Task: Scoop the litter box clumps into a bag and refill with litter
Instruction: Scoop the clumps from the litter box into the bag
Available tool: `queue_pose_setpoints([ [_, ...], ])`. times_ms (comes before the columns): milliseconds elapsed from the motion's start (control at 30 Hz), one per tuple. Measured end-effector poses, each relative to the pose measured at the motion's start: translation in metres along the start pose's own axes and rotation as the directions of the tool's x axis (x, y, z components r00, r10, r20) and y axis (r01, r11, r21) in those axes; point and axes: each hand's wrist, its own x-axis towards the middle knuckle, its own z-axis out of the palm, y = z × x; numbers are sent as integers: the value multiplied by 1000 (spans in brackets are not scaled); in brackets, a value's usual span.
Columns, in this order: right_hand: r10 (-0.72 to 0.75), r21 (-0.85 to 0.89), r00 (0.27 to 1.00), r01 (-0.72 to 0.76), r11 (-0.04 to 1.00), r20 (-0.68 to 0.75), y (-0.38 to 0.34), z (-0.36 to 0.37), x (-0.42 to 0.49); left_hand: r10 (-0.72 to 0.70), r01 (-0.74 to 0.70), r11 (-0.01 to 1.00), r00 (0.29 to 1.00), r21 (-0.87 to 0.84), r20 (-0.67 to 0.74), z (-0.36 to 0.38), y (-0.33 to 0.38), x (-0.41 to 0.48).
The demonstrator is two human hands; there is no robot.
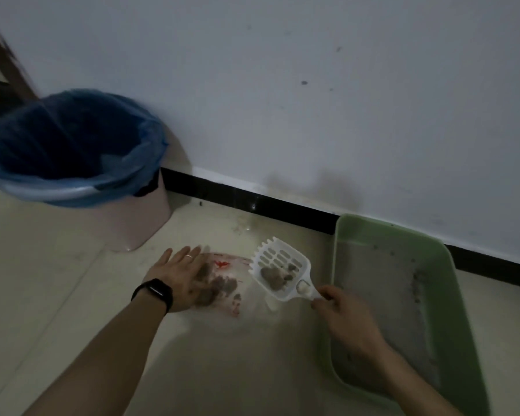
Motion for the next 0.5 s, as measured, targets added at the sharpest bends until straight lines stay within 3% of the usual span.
queue_pose_setpoints([
  [100,-216,-370,976,215,904,40,-21,31,17,-61,61,998,998,-18,29,11,-11,-4],
  [167,-294,-622,952,281,731,85,-33,50,26,-79,80,997,995,-21,62,15,-11,-4],
  [233,-383,-759,918,319,568,99,-43,65,29,-86,87,996,992,-10,94,17,-10,-6],
  [367,-548,-826,835,348,444,57,-47,78,30,-92,91,996,987,14,128,17,-15,-9],
  [500,-542,-821,840,310,480,1,-41,78,30,-84,82,996,987,19,139,17,-22,-9],
])
